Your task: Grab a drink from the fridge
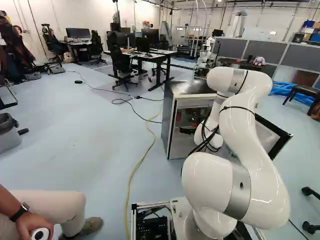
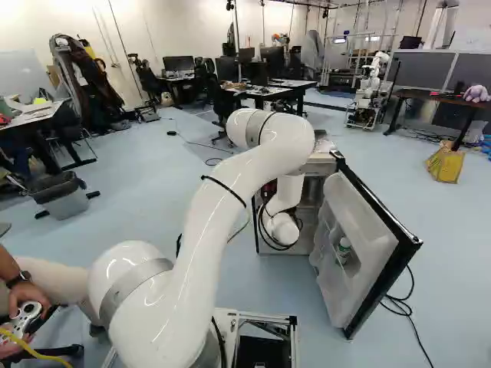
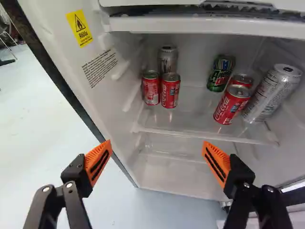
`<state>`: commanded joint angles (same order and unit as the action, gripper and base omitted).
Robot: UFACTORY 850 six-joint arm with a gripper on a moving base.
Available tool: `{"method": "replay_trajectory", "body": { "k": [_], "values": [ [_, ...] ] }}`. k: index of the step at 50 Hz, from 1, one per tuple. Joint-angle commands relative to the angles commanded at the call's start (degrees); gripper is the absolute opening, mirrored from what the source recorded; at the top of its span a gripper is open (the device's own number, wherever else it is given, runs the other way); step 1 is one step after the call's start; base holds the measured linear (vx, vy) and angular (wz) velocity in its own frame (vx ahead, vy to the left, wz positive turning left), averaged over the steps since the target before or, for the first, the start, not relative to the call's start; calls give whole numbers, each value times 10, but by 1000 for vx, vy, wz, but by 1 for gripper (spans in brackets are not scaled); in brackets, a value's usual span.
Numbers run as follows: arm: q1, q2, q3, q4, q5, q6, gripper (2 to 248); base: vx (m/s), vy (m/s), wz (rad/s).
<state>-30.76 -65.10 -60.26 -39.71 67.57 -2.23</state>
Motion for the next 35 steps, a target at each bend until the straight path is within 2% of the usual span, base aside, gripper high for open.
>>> {"method": "replay_trajectory", "body": {
  "k": [15,35],
  "values": [
    [0,0,0,9,0,0,247,0,0,0],
    [-3,4,8,80,0,0,247,0,0,0]
  ]
}}
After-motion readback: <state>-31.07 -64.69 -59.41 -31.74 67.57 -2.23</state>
